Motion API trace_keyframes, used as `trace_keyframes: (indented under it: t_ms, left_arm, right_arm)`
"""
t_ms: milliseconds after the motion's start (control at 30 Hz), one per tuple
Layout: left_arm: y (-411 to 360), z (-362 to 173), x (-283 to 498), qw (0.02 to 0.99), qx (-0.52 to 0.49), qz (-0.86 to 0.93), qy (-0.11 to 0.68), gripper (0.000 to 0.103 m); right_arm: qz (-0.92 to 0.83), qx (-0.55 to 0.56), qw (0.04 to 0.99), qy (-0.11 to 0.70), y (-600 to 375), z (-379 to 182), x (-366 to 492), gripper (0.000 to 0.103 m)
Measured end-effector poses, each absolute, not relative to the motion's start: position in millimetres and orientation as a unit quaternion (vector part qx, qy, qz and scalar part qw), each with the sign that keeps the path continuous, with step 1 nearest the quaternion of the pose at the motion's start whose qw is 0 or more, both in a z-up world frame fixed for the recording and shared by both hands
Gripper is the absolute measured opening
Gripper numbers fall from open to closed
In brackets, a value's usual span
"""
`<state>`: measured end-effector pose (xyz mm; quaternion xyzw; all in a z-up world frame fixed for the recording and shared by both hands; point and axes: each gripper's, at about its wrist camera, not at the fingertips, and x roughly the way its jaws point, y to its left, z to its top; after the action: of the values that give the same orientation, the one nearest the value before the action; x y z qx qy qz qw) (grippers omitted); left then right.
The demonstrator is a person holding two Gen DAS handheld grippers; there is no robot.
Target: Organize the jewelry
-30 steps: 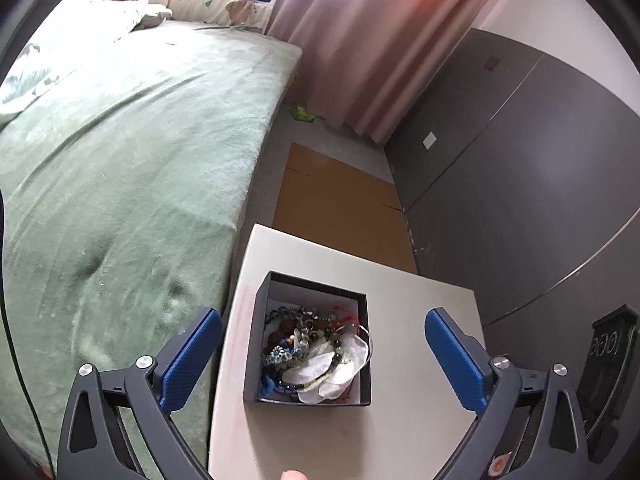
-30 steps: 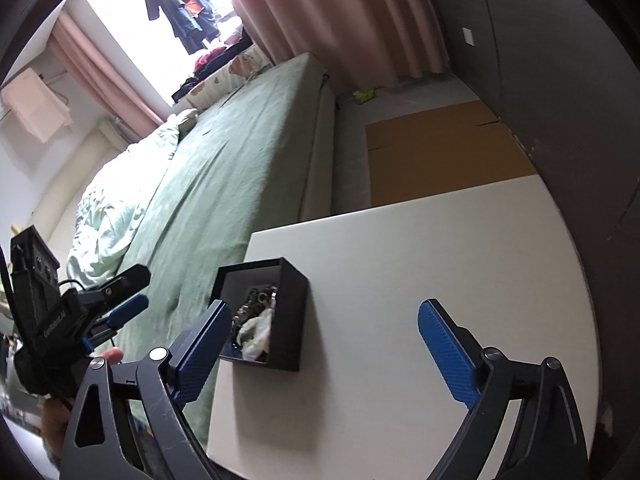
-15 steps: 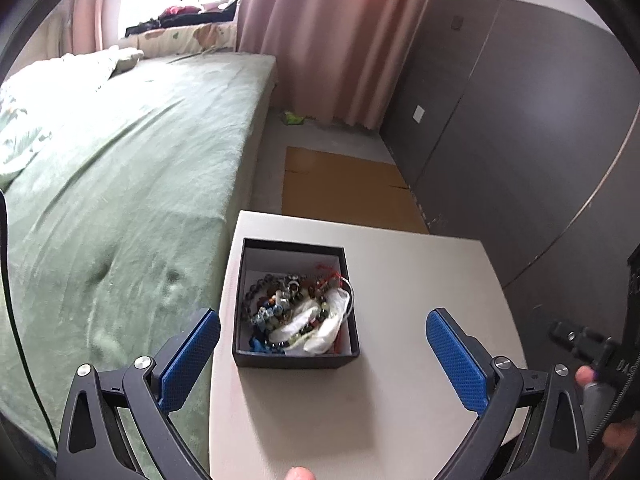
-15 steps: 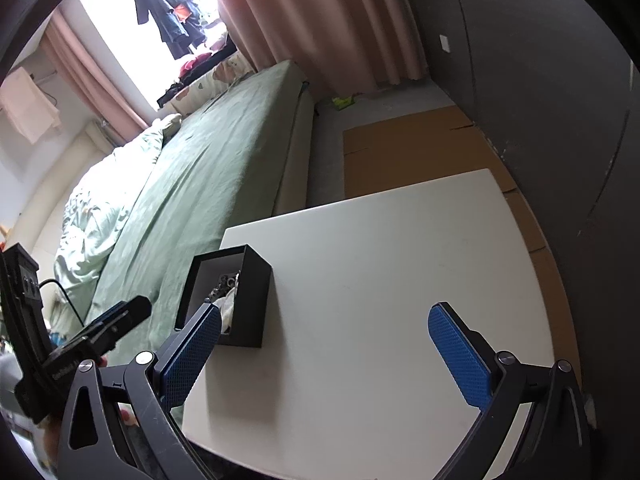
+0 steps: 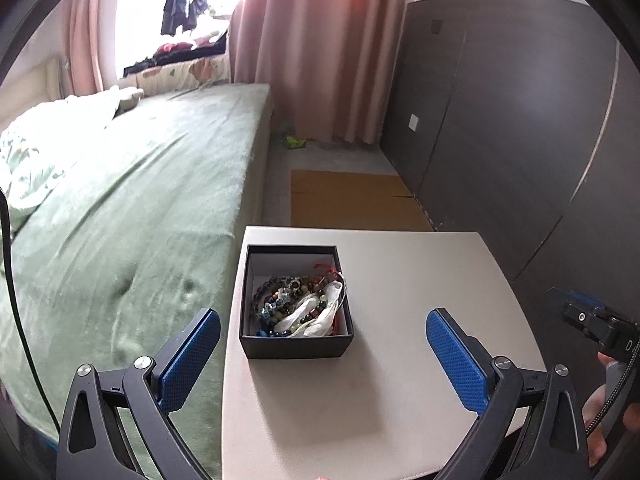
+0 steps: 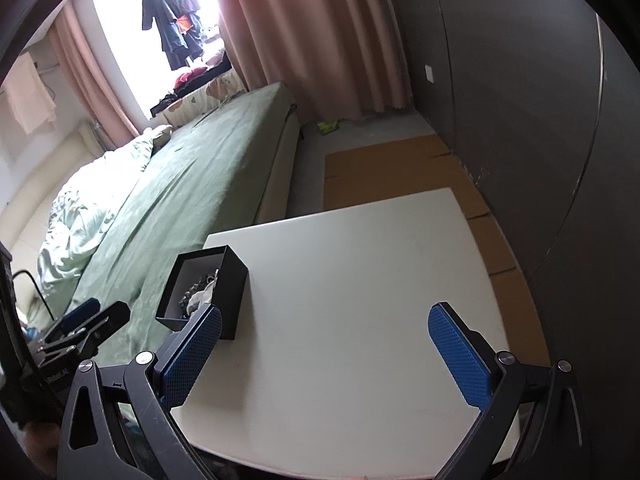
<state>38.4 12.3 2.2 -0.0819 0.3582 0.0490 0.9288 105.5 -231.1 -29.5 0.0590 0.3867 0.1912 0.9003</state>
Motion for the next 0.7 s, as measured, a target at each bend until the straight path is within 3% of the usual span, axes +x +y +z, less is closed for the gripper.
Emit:
trace_keyframes:
  t_ms: [700]
  left_arm:
    - [14.3, 7.7, 28.0, 0.938, -0.071, 0.055, 0.333, 0.103]
  right_arm:
    - [0.213, 0.028, 0.909, 0.357, -221.5, -18.1, 89.8, 0.103]
